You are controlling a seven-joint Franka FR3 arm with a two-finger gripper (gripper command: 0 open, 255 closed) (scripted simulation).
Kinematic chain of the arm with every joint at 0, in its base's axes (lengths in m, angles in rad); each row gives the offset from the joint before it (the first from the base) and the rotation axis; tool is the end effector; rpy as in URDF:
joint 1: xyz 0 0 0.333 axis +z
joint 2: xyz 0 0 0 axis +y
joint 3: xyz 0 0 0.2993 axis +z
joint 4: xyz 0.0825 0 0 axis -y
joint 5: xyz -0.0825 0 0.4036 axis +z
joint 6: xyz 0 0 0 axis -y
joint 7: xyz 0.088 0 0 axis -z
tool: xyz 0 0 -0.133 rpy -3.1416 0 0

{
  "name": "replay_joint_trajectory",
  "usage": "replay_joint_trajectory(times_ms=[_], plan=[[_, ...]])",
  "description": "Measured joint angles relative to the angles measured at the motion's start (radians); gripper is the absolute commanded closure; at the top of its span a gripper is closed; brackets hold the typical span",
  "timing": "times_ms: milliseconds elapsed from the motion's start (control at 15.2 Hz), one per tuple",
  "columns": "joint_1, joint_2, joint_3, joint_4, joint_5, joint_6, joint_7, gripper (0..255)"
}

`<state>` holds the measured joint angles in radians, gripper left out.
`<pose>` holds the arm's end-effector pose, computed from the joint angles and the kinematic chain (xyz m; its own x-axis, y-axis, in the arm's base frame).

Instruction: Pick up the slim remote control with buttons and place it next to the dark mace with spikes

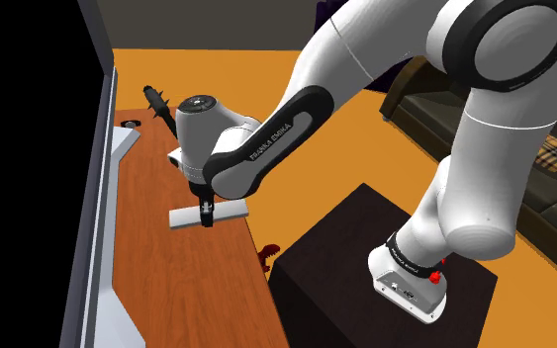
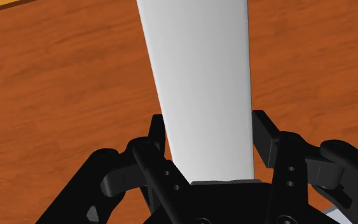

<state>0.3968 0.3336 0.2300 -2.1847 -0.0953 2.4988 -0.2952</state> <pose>0.4557 0.3346 0.1795 0.5514 0.8342 -0.0021 0.8340 -0.5514 -0.0198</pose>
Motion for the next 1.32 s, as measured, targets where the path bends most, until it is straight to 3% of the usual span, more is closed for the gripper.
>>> replay_joint_trajectory(times_ms=[858,1320], plan=[[-0.014,-0.128,0.022,0.023,0.049,-0.147,-0.028,255],[-0.056,0.013,-0.019,0.26,0.026,-0.246,-0.106,255]])
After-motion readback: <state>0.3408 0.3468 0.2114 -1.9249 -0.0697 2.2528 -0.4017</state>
